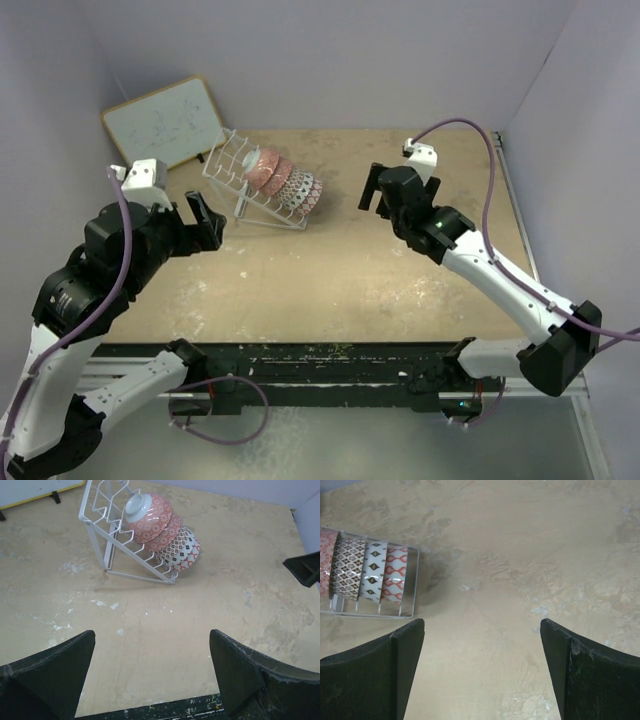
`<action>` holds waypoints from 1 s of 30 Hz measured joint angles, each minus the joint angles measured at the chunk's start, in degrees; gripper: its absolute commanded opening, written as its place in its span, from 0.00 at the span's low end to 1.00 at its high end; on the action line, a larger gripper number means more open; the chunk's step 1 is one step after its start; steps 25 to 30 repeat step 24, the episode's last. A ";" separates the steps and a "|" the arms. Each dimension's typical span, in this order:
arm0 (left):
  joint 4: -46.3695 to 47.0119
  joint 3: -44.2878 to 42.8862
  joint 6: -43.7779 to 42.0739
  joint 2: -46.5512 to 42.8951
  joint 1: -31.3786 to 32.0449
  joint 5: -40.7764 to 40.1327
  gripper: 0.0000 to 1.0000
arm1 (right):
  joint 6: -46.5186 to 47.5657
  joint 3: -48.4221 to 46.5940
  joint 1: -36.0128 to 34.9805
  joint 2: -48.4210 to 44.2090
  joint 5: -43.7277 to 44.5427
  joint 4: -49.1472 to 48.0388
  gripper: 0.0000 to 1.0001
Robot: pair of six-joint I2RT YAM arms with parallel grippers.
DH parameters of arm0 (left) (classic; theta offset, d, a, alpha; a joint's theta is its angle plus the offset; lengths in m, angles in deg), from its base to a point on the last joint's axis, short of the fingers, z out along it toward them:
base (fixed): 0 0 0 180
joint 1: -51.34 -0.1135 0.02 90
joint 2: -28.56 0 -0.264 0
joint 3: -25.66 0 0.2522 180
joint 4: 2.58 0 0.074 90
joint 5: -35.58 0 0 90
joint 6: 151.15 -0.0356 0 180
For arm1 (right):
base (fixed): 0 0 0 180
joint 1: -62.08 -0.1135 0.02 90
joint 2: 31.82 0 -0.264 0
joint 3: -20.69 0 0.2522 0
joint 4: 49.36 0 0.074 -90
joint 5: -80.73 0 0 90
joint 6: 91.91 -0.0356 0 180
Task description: Load the bowls into the dish rack
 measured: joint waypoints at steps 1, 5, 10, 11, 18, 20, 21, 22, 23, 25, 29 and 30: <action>-0.26 0.00 0.68 0.37 0.00 -0.83 0.99 | 0.09 0.00 0.00 -0.42 0.57 0.46 1.00; -0.98 0.00 2.64 2.34 0.00 -3.67 0.99 | 0.07 0.24 0.00 -1.03 1.57 1.84 1.00; -1.55 0.00 3.26 3.26 0.00 -5.44 0.99 | -0.15 1.77 0.00 -1.14 2.40 3.10 1.00; -1.68 0.00 3.30 3.26 0.00 -5.49 0.99 | -0.31 2.05 0.00 -1.16 2.47 3.50 1.00; -1.73 0.00 4.09 2.86 0.00 -5.79 0.99 | -1.16 2.91 0.00 -2.14 2.49 4.96 1.00; -1.77 0.00 4.24 2.95 0.00 -5.79 0.99 | -1.44 2.93 0.00 -2.58 2.49 4.98 1.00; -1.84 -0.02 4.33 3.17 0.00 -5.75 0.99 | -1.49 2.95 0.00 -2.80 2.49 4.96 1.00; -1.95 -0.02 4.42 3.43 0.00 -5.70 0.99 | -1.53 2.99 0.00 -2.93 2.49 4.96 1.00; -2.10 -0.04 4.50 3.85 0.00 -5.68 0.99 | -1.64 2.99 0.00 -3.02 2.51 5.07 1.00; -2.19 -0.04 4.57 4.22 0.00 -5.64 0.99 | -1.77 2.99 0.00 -3.04 2.49 5.11 1.00; -2.19 -0.04 4.57 4.22 0.00 -5.64 0.99 | -1.77 2.99 0.00 -3.04 2.49 5.11 1.00; -2.19 -0.04 4.57 4.22 0.00 -5.64 0.99 | -1.77 2.99 0.00 -3.04 2.49 5.11 1.00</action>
